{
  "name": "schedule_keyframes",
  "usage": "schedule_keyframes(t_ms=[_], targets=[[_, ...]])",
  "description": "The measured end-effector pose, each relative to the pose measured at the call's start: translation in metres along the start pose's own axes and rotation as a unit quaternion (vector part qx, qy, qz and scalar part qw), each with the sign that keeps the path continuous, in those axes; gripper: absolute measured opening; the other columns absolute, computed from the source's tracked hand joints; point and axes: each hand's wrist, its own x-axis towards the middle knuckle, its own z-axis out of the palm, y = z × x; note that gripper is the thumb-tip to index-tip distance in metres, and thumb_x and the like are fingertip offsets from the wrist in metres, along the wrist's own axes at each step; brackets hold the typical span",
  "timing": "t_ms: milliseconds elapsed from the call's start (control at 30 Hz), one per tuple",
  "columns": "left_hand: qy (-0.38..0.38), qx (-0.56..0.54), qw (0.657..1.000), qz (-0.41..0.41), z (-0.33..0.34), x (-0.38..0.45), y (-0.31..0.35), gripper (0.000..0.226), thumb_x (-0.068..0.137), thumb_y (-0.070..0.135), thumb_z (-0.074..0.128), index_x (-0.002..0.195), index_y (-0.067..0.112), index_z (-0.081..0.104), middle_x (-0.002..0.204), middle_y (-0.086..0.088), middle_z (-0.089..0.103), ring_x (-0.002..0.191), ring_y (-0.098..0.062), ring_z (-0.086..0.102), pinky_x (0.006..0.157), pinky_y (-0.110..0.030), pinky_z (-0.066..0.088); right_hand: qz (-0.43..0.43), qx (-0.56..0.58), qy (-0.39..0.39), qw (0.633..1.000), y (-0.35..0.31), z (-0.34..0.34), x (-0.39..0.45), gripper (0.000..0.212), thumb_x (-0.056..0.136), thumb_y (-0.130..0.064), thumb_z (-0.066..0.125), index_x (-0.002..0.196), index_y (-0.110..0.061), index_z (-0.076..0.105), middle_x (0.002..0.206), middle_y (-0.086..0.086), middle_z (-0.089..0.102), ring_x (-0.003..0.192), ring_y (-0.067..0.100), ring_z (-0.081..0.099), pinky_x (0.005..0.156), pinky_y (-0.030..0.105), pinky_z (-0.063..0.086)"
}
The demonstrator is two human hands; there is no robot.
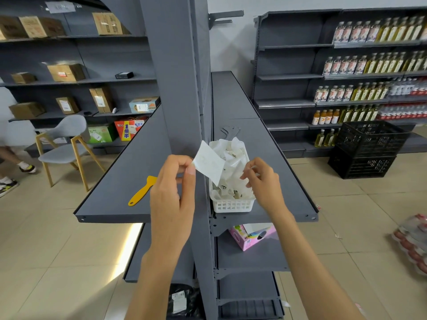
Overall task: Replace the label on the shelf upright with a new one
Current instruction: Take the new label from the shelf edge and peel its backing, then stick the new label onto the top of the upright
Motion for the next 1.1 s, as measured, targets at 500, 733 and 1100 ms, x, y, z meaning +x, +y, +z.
schedule_keyframes(t_ms=[500,733,1100], targets=[[-0.008,0.015,1.000,-0.014,-0.010,-0.001,-0.006,0.019,0.101,0.029,0.043,0.100,0.018,0.059,0.096,0.011,0.064,0.093,-0.003,0.060,0.077,-0.017,0.048,-0.029,0.003,-0.014,0.999,-0.011,0.005,0.022,0.050,0.107,-0.032,0.041,0.065,-0.024,0.066,0.094,0.036,0.068,0.069,0.035,0.054,0.065,0.034,0.044],[0.012,-0.005,1.000,0.016,-0.015,0.012,-0.002,0.016,0.098,0.027,0.048,0.097,0.018,0.061,0.099,0.015,0.062,0.094,-0.007,0.061,0.079,-0.023,0.051,-0.130,0.060,-0.039,0.989,-0.068,-0.017,0.004,0.047,0.108,-0.030,0.040,0.067,-0.019,0.061,0.076,0.004,0.068,0.074,0.012,0.059,0.070,0.031,0.044],[0.050,-0.089,0.991,0.089,-0.039,0.054,0.037,0.014,0.092,0.028,0.057,0.094,0.020,0.069,0.120,0.010,0.057,0.121,-0.011,0.054,0.097,-0.020,0.044,-0.317,0.055,-0.097,0.942,-0.160,-0.027,-0.043,0.033,0.087,-0.024,0.077,0.102,-0.033,0.049,0.097,-0.011,0.065,0.091,0.016,0.065,0.072,0.016,0.048]])
